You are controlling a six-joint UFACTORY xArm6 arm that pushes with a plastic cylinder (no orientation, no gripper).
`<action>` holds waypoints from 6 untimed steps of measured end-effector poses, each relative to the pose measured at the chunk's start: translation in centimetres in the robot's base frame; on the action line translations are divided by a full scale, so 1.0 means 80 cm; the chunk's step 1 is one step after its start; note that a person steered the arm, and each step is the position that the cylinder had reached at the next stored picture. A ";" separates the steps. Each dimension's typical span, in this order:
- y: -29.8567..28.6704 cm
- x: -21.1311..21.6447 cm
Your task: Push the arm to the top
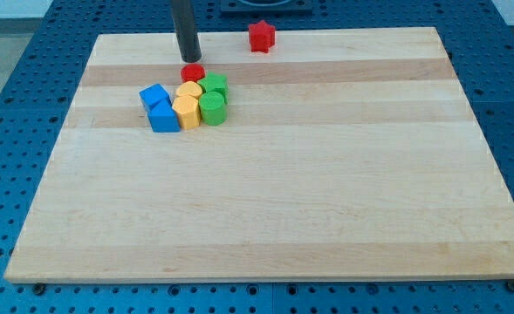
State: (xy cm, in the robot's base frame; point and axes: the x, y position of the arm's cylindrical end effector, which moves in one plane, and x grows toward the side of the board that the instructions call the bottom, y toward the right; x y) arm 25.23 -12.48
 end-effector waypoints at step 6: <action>0.254 -0.023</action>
